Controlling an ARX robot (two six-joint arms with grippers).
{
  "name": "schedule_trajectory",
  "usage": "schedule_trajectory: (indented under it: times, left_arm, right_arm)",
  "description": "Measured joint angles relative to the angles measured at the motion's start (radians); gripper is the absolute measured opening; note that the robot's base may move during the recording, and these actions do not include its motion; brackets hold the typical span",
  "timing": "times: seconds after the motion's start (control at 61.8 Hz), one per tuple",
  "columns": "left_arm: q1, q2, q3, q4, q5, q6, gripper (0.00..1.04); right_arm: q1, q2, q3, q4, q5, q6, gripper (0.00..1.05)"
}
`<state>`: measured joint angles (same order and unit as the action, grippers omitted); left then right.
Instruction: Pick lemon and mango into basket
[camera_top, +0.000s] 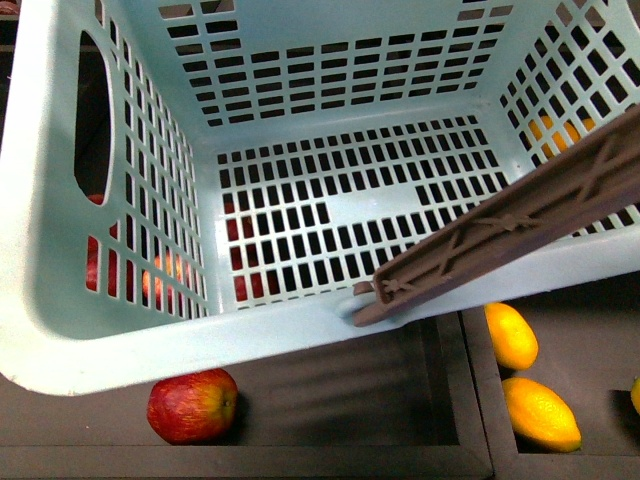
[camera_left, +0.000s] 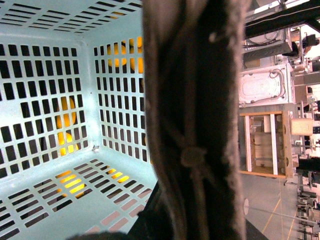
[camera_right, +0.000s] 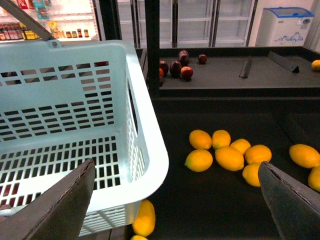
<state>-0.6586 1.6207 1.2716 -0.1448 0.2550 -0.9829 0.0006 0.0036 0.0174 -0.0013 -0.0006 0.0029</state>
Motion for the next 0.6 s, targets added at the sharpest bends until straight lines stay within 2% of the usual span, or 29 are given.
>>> schedule_trajectory:
  times: [0.032, 0.097, 0.146, 0.194, 0.308, 0.389, 0.518, 0.599]
  left_arm:
    - [0.000, 0.000, 0.000, 0.000, 0.000, 0.000, 0.04]
    - [0.000, 0.000, 0.000, 0.000, 0.000, 0.002, 0.04]
    - [-0.001, 0.000, 0.000, 0.000, 0.001, 0.002, 0.04]
    - [-0.001, 0.000, 0.000, 0.000, 0.001, 0.003, 0.04]
    - [-0.002, 0.000, 0.000, 0.000, 0.007, 0.002, 0.04]
    - [-0.002, 0.000, 0.000, 0.000, 0.007, 0.003, 0.04]
    - [-0.001, 0.000, 0.000, 0.000, 0.005, 0.002, 0.04]
    - [-0.001, 0.000, 0.000, 0.000, 0.000, 0.006, 0.04]
  right_arm:
    - [0.001, 0.015, 0.008, -0.032, 0.019, 0.026, 0.96]
    - [-0.026, 0.099, 0.069, -0.189, 0.032, 0.129, 0.96]
    - [-0.095, 0.177, 0.097, -0.247, -0.024, 0.204, 0.96]
    - [-0.166, 0.226, 0.100, -0.233, -0.077, 0.238, 0.96]
    - [-0.389, 0.392, 0.123, -0.088, -0.211, 0.272, 0.96]
    - [-0.525, 0.575, 0.150, 0.075, -0.248, 0.268, 0.96]
    - [-0.644, 0.924, 0.237, 0.331, -0.245, 0.258, 0.96]
    - [-0.685, 1.166, 0.333, 0.421, -0.238, 0.283, 0.96]
